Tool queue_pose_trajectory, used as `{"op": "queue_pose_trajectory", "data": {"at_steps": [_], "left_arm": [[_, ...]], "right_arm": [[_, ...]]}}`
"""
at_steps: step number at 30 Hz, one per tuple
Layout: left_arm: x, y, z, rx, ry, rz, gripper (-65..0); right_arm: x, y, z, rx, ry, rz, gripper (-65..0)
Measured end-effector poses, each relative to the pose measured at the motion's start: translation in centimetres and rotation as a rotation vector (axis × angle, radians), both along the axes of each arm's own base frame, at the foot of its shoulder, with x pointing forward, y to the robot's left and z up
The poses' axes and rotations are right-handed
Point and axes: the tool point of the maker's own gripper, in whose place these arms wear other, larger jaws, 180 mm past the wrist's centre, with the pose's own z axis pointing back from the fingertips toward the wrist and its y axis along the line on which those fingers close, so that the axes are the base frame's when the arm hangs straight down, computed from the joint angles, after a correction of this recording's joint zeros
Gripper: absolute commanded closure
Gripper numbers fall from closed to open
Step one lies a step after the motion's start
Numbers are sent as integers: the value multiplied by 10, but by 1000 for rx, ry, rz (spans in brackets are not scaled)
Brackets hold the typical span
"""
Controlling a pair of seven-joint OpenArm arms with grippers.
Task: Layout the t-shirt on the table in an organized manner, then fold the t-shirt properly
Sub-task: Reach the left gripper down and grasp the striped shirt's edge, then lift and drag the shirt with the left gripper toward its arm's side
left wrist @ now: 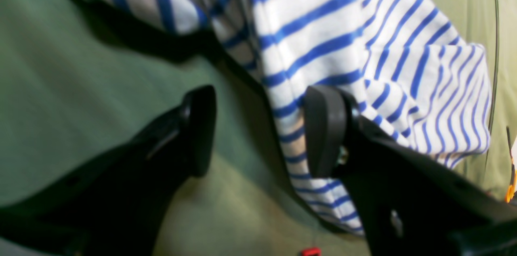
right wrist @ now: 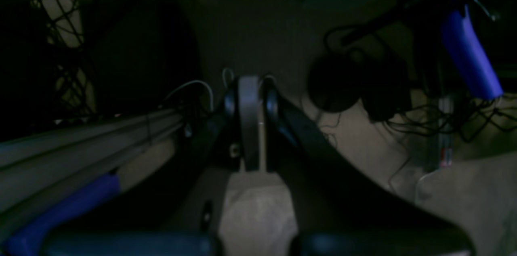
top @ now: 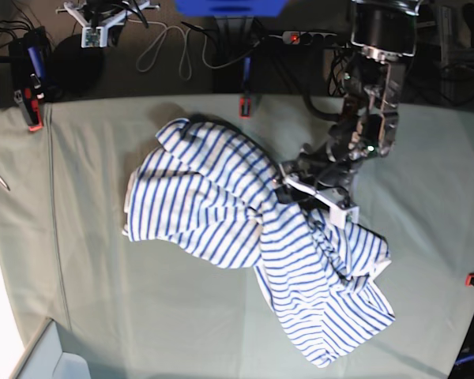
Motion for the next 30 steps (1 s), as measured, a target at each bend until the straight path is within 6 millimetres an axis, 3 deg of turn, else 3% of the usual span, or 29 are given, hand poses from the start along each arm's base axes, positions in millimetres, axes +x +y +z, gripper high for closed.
{"op": "queue_pose_trajectory", "data": {"at_steps": [5, 7, 12, 15, 19, 22, 30], "left_arm": [[7, -1, 0, 1, -1, -1, -331], [13, -8, 2, 2, -12, -21, -296], [12, -11, 2, -9, -9, -21, 0], [10, -10, 1, -7, -4, -24, -9], [-1, -7, 17, -5, -50, -27, -2], [-18, 20, 27, 20, -74, 15, -2], [-74, 133, 33, 123, -51, 299, -2]], "right_arm": [[-10, -2, -8, 0, 34, -2, 0], [-16, -2, -11, -1, 49, -3, 0], [-23, -3, -16, 0, 72, -5, 0], [-22, -3, -16, 0, 70, -4, 0], [-22, -3, -16, 0, 68, -4, 0], [-19, -3, -16, -1, 64, -3, 0], [-12, -4, -15, -3, 51, 3, 0]]}}
